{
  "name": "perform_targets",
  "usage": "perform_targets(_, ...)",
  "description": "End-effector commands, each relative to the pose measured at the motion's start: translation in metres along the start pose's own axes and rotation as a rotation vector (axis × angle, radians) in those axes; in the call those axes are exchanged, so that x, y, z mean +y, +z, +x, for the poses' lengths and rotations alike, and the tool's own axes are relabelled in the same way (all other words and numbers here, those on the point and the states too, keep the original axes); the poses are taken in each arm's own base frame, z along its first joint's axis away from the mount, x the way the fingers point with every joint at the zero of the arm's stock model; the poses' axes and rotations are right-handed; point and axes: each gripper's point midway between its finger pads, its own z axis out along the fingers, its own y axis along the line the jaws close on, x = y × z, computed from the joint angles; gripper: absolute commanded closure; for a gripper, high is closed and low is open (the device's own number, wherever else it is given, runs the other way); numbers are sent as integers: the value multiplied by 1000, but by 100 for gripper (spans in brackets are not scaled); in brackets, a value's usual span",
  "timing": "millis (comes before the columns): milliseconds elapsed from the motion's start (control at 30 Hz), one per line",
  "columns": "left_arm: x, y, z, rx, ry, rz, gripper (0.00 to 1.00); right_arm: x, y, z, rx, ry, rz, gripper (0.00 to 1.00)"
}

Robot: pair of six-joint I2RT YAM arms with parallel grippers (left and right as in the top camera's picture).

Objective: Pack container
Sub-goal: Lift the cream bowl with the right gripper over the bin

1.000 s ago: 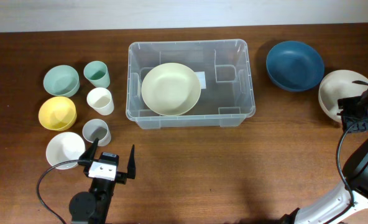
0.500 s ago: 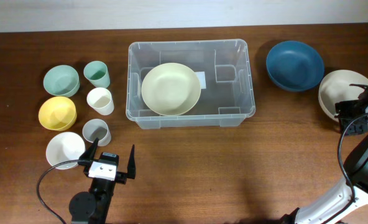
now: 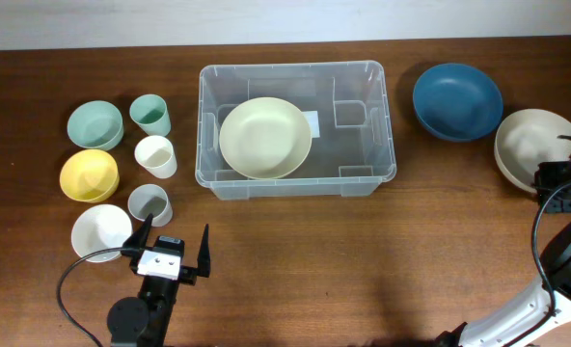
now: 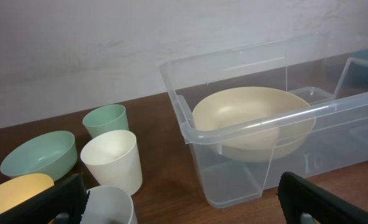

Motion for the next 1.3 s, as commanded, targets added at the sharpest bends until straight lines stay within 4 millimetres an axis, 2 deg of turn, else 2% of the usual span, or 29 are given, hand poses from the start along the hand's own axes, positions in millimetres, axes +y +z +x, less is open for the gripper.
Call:
perform_targets(0, 3, 0, 1, 2, 16, -13, 0, -6, 6, 1, 14, 4, 14, 90)
perform_targets(167, 3, 0, 1, 2, 16, -13, 0, 0, 0, -2, 14, -4, -1, 96)
perform_targets(333, 3, 0, 1, 2, 16, -13, 0, 17, -26, -17, -3, -8, -20, 96)
perform_targets(467, 3, 0, 1, 2, 16, -13, 0, 42, -62, -31, -16, -53, -73, 96)
perform_targets(600, 3, 0, 1, 2, 16, -13, 0, 63, -112, -47, -41, -80, -113, 96)
perform_targets(667, 3, 0, 1, 2, 16, -13, 0, 81, -141, -49, -34, -132, -182, 96)
perform_targets(767, 3, 0, 1, 2, 16, -13, 0, 104, -181, -41, 3, -205, -296, 96)
perform_targets(867, 3, 0, 1, 2, 16, -13, 0, 123, -218, -20, 67, -257, -405, 96)
perform_targets(933, 3, 0, 1, 2, 16, -13, 0, 138, -240, 2, 118, -339, -491, 96)
perform_targets(1000, 3, 0, 1, 2, 16, -13, 0, 151, -257, 34, 189, -428, -558, 96)
perform_targets(1167, 3, 0, 1, 2, 16, -13, 0, 178, -274, 136, 326, -677, -620, 96)
perform_targets(1267, 3, 0, 1, 2, 16, -13, 0, 190, -284, 208, 370, -849, -648, 96)
